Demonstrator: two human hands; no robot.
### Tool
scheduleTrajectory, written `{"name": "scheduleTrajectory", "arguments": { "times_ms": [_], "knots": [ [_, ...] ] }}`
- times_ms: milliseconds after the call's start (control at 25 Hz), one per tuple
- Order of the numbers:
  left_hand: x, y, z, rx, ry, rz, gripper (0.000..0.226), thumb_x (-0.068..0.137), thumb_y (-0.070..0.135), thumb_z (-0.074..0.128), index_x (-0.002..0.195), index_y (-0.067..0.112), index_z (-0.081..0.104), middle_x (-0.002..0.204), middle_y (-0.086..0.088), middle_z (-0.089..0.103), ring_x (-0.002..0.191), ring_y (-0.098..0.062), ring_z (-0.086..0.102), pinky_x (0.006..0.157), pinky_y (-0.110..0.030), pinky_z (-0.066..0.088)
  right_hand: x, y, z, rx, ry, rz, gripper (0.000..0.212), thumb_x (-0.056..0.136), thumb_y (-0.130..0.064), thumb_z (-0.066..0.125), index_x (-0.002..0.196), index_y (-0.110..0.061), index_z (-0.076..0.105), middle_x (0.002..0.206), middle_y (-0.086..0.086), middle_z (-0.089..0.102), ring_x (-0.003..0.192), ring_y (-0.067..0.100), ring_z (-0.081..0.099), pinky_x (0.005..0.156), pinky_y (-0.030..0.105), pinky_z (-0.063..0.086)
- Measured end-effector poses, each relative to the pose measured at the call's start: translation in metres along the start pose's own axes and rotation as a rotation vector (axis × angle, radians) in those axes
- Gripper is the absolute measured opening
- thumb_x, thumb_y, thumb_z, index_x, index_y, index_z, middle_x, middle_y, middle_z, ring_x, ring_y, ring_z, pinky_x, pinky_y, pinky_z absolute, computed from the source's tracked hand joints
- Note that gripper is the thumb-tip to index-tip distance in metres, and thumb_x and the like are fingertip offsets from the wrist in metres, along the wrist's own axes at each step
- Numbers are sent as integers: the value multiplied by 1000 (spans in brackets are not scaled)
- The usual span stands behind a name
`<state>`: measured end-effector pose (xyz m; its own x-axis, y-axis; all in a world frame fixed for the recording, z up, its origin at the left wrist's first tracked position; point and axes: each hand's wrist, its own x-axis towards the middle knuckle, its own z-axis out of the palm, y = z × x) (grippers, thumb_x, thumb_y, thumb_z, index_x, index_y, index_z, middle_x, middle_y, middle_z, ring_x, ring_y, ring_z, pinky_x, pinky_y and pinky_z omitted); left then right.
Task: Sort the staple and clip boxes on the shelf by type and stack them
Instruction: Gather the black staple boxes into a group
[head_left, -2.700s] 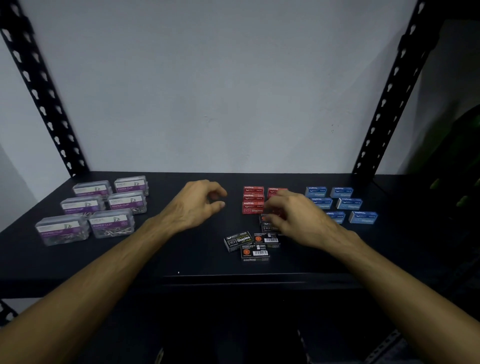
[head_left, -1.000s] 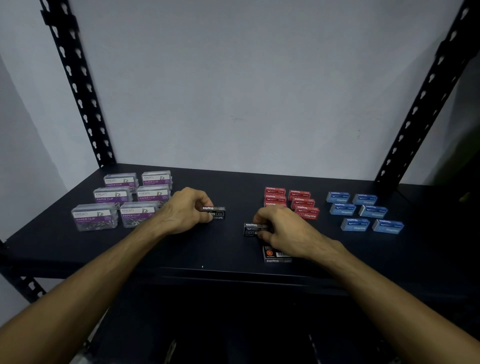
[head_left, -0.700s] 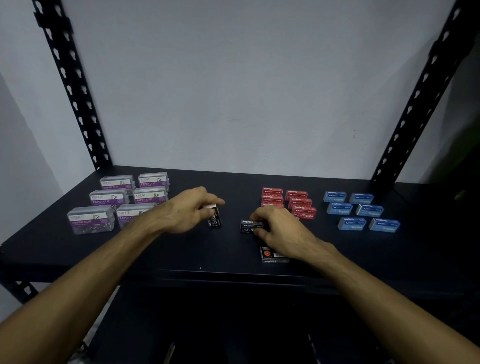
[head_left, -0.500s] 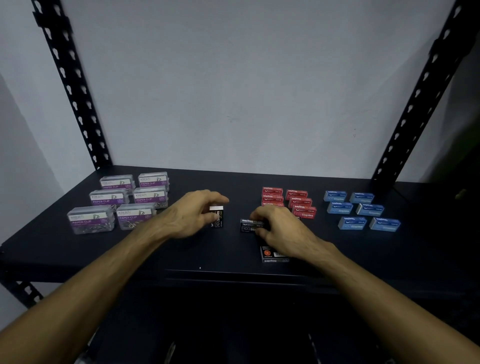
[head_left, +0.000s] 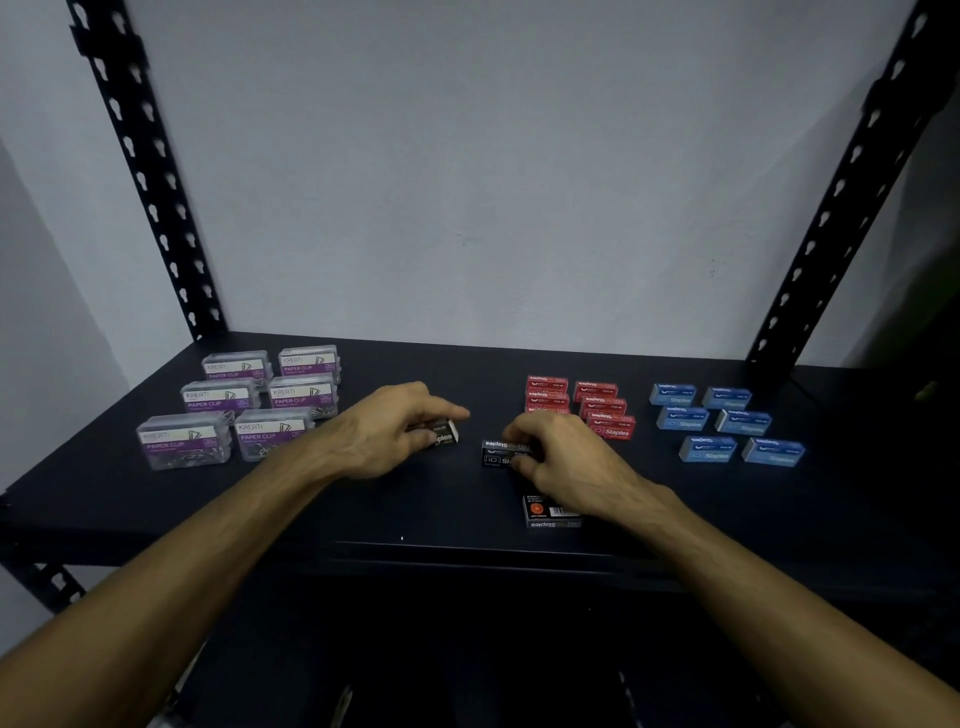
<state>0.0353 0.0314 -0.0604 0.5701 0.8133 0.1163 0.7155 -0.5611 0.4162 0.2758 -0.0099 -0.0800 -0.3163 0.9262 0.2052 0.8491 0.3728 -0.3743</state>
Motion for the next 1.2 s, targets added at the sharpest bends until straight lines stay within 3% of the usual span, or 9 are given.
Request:
{"name": "scheduleTrajectory", "arguments": {
  "times_ms": [160, 360, 600, 880, 1200],
  "knots": [
    [1, -2, 7, 69, -52, -5, 44, 94, 14, 61, 135, 30, 56, 111, 8, 58, 106, -6, 55, 97, -26, 46, 1, -3, 1, -45, -5, -47, 22, 92, -23, 63, 113, -17, 65, 109, -2, 65, 99, 15, 63, 80, 25, 48],
    [9, -5, -3, 55, 41, -57, 27, 88, 12, 69, 112, 24, 68, 100, 11, 66, 89, -4, 60, 83, -25, 51, 10, -14, -8, -112, -14, -104, 17, 91, -22, 62, 107, -15, 64, 103, -2, 65, 91, 16, 62, 77, 30, 52],
    [41, -17, -30, 70, 71, -124, 26, 85, 7, 70, 106, 22, 69, 91, 9, 67, 83, -8, 61, 73, -19, 45, 63, -17, -24, -176, 28, -62, 9, 89, -17, 61, 97, -15, 63, 98, 1, 66, 87, 21, 62, 77, 38, 53],
    [76, -43, -35, 79, 15, -223, 25, 81, 3, 72, 100, 19, 70, 92, 2, 69, 84, -15, 65, 76, -27, 55, 114, -7, -4, -254, -95, 25, 15, 85, -7, 59, 78, -18, 52, 79, 0, 58, 76, 24, 58, 63, 30, 41],
    [86, -54, -22, 102, -25, -237, 25, 82, 4, 70, 102, 18, 69, 90, 4, 66, 81, -13, 61, 68, -21, 44, 130, -4, 9, -245, -122, 19, 21, 87, -7, 58, 71, -19, 51, 74, -1, 56, 74, 24, 57, 62, 31, 42]
  ]
}}
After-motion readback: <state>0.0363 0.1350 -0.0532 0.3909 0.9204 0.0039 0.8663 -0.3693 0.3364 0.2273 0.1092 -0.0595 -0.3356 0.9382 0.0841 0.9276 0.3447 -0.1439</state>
